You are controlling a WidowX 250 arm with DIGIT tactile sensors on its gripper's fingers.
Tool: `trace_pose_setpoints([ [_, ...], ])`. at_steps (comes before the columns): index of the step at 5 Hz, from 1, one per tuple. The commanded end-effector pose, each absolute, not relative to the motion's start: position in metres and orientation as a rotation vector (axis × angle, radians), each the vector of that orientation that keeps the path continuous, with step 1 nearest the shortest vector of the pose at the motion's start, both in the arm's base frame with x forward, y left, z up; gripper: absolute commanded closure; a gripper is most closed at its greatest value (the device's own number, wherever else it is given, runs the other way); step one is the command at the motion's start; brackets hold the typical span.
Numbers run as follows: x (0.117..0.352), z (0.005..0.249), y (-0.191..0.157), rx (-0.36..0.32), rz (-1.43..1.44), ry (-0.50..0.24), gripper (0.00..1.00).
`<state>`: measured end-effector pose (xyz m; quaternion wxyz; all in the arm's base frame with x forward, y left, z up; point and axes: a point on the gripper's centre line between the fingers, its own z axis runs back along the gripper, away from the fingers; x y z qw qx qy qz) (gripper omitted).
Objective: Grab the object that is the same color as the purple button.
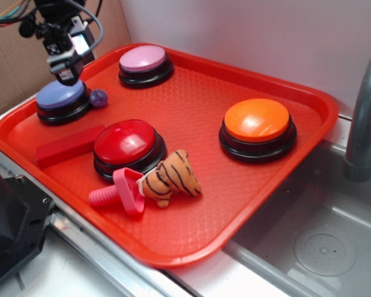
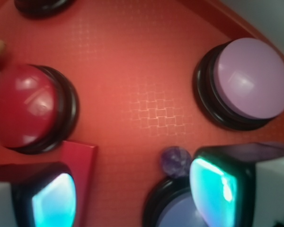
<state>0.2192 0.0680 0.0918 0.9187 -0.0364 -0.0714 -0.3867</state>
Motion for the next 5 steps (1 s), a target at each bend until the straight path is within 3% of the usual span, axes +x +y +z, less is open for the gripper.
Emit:
trace_pose_setpoints([
  [1, 0.236, 0.066, 0.083, -0.066, -0.865, -0.186, 0.00],
  [5, 0.244, 0.024, 0.098, -0.074, -0.877, -0.092, 0.03],
])
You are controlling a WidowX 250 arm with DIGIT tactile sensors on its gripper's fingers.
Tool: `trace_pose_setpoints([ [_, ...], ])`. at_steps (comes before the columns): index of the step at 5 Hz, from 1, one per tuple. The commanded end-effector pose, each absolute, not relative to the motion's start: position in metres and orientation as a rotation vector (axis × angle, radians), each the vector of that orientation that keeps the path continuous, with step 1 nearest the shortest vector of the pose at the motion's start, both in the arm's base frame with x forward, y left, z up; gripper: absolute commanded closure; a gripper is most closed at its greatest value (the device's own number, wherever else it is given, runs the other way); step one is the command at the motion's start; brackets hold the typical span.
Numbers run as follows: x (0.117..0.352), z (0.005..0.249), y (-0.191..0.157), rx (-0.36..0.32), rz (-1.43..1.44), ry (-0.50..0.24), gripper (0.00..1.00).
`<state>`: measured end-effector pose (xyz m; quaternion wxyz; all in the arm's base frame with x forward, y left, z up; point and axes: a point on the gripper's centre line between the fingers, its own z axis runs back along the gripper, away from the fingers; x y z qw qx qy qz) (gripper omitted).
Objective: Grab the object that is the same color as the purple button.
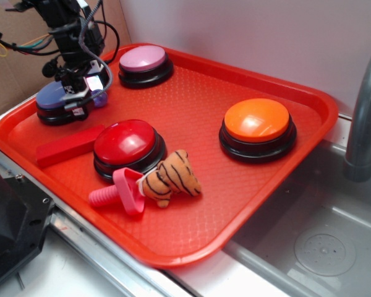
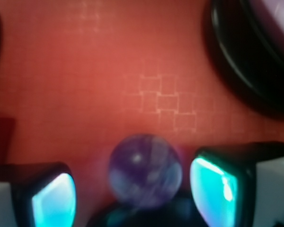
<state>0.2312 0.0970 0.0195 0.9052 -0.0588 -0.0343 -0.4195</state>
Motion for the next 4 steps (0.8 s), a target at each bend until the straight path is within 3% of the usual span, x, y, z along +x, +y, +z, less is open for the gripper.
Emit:
trace_pose_setpoints([
  [1, 0.244, 0.023, 0.095, -0.075, -0.876, -0.076, 1.00],
  [3, 0.244, 0.026, 0.089, -0.074, -0.834, -0.122, 1.00],
  [4, 0.244, 0.047, 0.084, -0.085, -0.700, -0.109, 1.00],
])
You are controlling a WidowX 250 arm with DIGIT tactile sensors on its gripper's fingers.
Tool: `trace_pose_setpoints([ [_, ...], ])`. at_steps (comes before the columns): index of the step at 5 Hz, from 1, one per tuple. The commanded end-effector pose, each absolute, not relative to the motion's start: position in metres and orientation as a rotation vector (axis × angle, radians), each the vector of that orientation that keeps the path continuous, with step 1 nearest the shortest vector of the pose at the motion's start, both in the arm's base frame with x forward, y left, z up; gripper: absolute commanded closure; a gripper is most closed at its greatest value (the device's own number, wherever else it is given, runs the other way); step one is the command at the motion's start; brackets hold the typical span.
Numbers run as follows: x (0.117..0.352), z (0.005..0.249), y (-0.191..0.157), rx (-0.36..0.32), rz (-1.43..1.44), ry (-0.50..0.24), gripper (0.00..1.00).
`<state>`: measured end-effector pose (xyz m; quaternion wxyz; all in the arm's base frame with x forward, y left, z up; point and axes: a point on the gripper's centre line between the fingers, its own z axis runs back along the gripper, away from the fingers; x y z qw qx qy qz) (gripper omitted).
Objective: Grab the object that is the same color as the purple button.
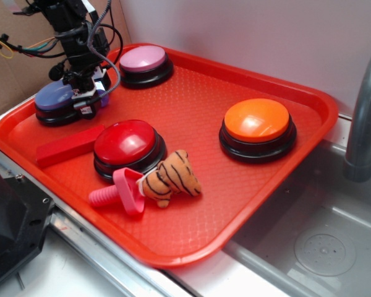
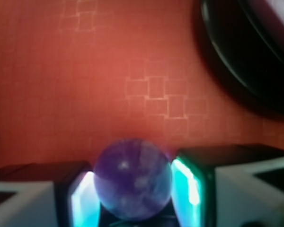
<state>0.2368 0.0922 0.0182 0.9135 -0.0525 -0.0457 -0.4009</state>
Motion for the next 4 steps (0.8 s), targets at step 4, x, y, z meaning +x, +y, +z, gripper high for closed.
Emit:
trace_pose_setpoints([
  [4, 0.254, 0.144, 0.007, -0.077, -0.258, -0.064, 1.00],
])
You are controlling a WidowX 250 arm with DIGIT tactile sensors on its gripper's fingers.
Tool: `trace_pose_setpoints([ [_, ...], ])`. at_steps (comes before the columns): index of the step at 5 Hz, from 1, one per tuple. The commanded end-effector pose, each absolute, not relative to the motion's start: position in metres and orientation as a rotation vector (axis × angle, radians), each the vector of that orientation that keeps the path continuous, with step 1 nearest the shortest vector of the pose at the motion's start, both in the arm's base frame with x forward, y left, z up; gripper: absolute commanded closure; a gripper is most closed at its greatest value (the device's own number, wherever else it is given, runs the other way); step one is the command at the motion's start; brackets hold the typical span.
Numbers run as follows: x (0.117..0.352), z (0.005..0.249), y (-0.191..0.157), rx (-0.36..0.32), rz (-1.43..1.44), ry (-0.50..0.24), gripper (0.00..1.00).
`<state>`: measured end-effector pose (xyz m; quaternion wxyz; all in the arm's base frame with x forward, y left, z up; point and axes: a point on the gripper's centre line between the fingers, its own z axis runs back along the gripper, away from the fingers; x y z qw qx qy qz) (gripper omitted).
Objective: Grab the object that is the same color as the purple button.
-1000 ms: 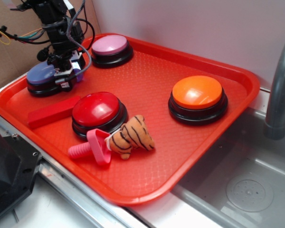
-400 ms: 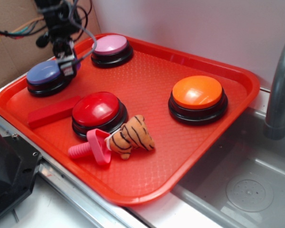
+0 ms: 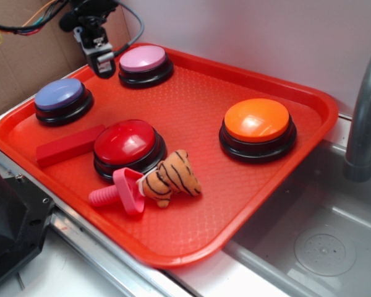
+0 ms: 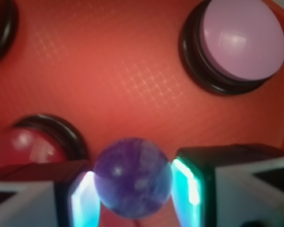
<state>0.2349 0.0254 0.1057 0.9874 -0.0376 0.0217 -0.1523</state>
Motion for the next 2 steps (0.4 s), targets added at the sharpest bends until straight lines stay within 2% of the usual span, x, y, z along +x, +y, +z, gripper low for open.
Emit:
trace_pose_setpoints([
  [1, 0.2589, 0.1462, -0.0002, -0.058, -0.241, -0.100, 1.00],
  [2, 0.2539, 0.1483, 0.0038, -0.036, -0.124, -0.047, 1.00],
])
